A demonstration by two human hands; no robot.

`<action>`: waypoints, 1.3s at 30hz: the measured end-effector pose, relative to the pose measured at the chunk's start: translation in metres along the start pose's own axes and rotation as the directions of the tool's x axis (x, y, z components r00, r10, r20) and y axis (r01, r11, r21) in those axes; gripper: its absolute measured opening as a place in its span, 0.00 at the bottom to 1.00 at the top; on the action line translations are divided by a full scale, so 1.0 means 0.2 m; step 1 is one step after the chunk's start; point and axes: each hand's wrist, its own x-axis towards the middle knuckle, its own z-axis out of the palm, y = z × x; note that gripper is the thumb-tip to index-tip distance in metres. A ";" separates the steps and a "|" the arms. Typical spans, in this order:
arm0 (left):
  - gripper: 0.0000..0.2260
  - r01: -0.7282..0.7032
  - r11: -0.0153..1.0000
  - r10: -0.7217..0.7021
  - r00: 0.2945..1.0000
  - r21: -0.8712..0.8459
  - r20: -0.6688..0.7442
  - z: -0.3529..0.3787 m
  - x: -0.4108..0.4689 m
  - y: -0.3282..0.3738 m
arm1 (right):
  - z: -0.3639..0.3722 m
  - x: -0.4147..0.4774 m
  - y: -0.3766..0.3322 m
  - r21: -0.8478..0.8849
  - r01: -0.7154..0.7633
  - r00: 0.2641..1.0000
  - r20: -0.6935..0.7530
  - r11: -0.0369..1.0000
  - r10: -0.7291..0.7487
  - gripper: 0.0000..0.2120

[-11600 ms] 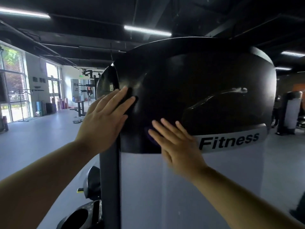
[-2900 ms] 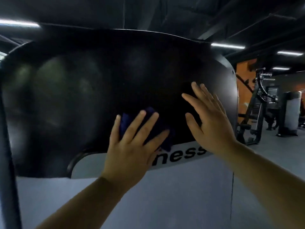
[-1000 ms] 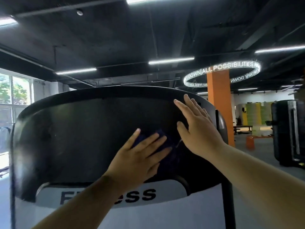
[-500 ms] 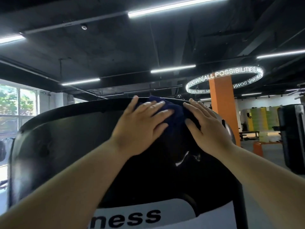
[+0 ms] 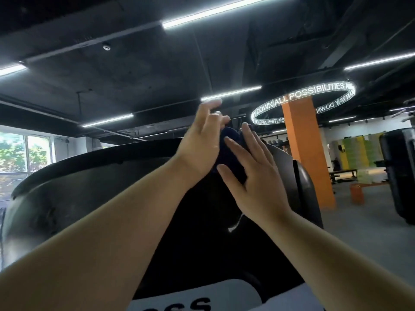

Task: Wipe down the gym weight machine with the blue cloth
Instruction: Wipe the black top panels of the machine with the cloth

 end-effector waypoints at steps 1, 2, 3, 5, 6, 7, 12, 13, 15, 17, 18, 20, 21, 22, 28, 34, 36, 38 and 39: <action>0.16 -0.053 0.992 0.066 0.991 0.114 -0.118 -0.06 -0.02 -0.01 | 0.01 0.01 0.01 0.002 -0.010 1.000 -0.014 1.000 0.010 0.24; 0.14 -0.079 0.949 0.143 0.971 0.304 -0.193 -0.12 -0.05 -0.05 | 0.02 0.01 0.04 -0.014 -0.013 1.000 -0.023 1.000 0.012 0.22; 0.13 -0.090 0.874 0.207 0.958 0.477 -0.200 -0.18 -0.08 -0.09 | 0.03 0.00 0.06 -0.045 -0.016 0.999 -0.040 0.999 0.014 0.21; 0.16 -0.110 0.722 0.252 0.961 0.683 -0.112 -0.28 -0.13 -0.19 | 0.00 -0.03 0.11 -0.038 -0.142 0.982 -0.128 0.989 0.136 0.18; 0.19 -0.109 0.677 0.247 0.965 0.728 -0.085 -0.31 -0.15 -0.23 | -0.03 -0.03 0.12 0.028 -0.271 0.946 -0.175 0.962 0.272 0.16; 0.21 -0.105 0.651 0.236 0.969 0.752 -0.069 -0.33 -0.16 -0.27 | -0.04 -0.02 0.12 0.122 -0.402 0.886 -0.196 0.907 0.419 0.14; 0.23 -0.164 0.547 0.267 0.963 0.821 0.015 -0.35 -0.16 -0.32 | 0.00 0.04 -0.03 -0.022 -0.379 0.922 -0.088 0.925 0.376 0.26; 0.24 -0.176 0.522 0.276 0.961 0.835 0.029 -0.34 -0.15 -0.33 | 0.02 0.04 -0.05 -0.096 -0.271 0.963 -0.033 0.958 0.269 0.26; 0.27 -0.213 0.468 0.303 0.950 0.858 0.070 -0.34 -0.15 -0.35 | 0.04 0.02 -0.05 -0.155 -0.046 0.996 0.065 0.987 0.057 0.25; 0.28 -0.228 0.430 0.328 0.941 0.873 0.084 -0.34 -0.16 -0.36 | 0.01 -0.01 0.03 -0.116 0.064 0.995 0.081 0.991 -0.055 0.22; 0.27 -0.226 0.421 0.329 0.940 0.878 0.084 -0.33 -0.16 -0.36 | -0.02 -0.04 0.08 -0.106 0.046 0.997 0.060 0.993 -0.040 0.22; 0.27 -0.213 0.424 0.313 0.946 0.880 0.078 -0.32 -0.16 -0.35 | -0.06 -0.12 0.18 -0.081 -0.167 0.986 -0.041 0.983 0.164 0.21; 0.27 -0.208 0.430 0.307 0.949 0.879 0.074 -0.31 -0.16 -0.34 | -0.08 -0.15 0.20 -0.015 -0.333 0.938 -0.109 0.943 0.330 0.20; 0.27 -0.204 0.435 0.308 0.949 0.877 0.068 -0.30 -0.16 -0.35 | -0.08 -0.15 0.20 0.089 -0.480 0.858 -0.162 0.873 0.488 0.19; 0.26 -0.212 0.406 0.323 0.943 0.889 0.078 -0.30 -0.16 -0.36 | -0.05 -0.07 0.03 0.075 -0.286 0.958 0.026 0.955 0.285 0.17; 0.23 -0.314 0.409 0.431 0.894 0.857 0.122 -0.30 -0.18 -0.40 | -0.07 -0.24 0.16 0.222 -0.469 0.844 -0.172 0.855 0.508 0.15; 0.22 -0.332 0.408 0.483 0.869 0.851 0.107 -0.29 -0.19 -0.42 | -0.04 -0.21 0.09 0.339 -0.600 0.719 -0.167 0.724 0.674 0.15; 0.21 -0.360 0.400 0.526 0.843 0.843 0.110 -0.28 -0.20 -0.44 | 0.00 -0.20 -0.01 0.226 -0.514 0.830 -0.113 0.827 0.547 0.16; 0.21 -0.373 0.395 0.541 0.833 0.840 0.115 -0.27 -0.20 -0.45 | 0.02 -0.22 -0.03 0.135 -0.379 0.917 -0.077 0.915 0.391 0.17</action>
